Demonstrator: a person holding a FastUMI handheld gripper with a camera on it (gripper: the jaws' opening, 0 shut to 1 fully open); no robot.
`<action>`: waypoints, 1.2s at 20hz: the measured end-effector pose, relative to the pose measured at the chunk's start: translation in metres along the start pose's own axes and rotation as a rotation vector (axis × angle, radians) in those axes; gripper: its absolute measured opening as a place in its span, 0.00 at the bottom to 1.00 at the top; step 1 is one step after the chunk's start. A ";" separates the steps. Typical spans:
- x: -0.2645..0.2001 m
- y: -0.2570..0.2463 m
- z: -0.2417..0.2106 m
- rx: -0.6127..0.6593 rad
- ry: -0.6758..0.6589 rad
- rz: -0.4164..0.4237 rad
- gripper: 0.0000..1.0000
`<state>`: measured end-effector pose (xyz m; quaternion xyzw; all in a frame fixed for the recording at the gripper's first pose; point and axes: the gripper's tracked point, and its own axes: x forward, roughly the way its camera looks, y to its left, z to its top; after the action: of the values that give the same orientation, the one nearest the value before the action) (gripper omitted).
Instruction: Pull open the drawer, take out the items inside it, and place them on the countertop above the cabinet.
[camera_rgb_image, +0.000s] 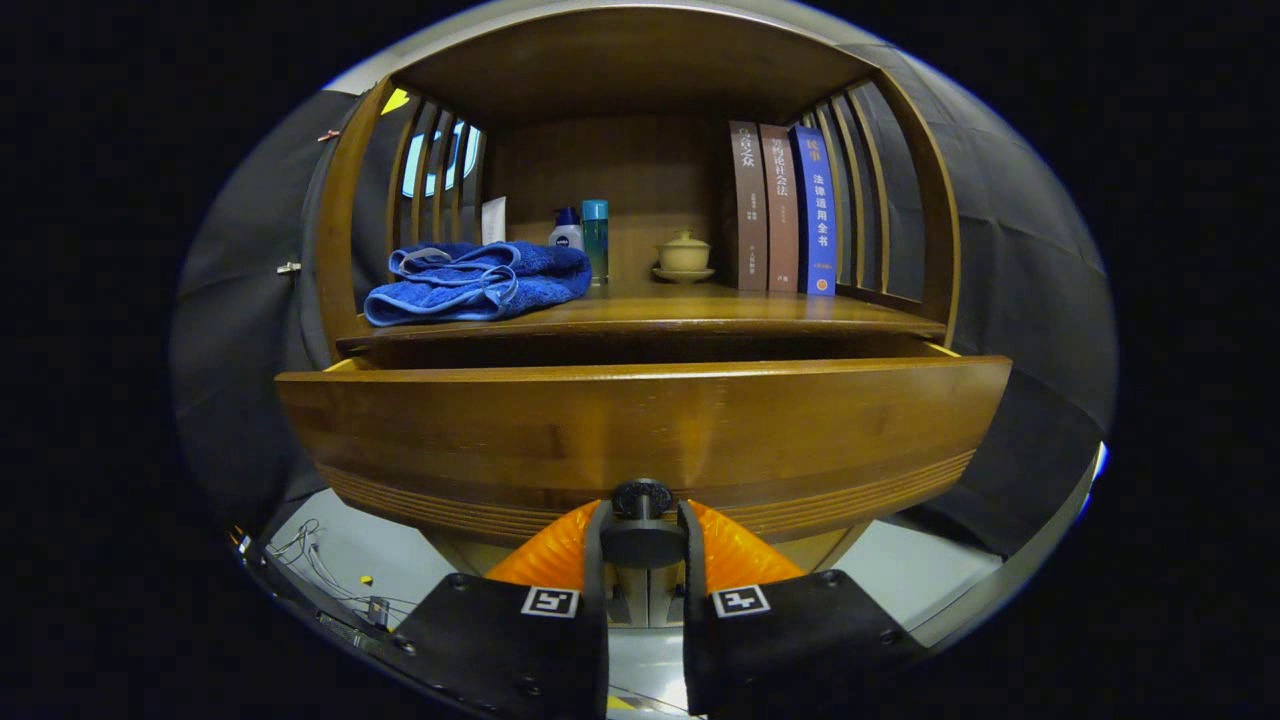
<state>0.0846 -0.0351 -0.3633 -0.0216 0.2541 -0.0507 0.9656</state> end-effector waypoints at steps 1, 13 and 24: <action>-0.009 0.000 -0.003 0.003 0.007 0.001 0.34; -0.090 -0.008 -0.036 0.016 0.054 0.004 0.33; -0.124 -0.019 -0.016 0.021 -0.022 -0.031 0.79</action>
<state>-0.0327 -0.0409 -0.3155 -0.0161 0.2426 -0.0681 0.9676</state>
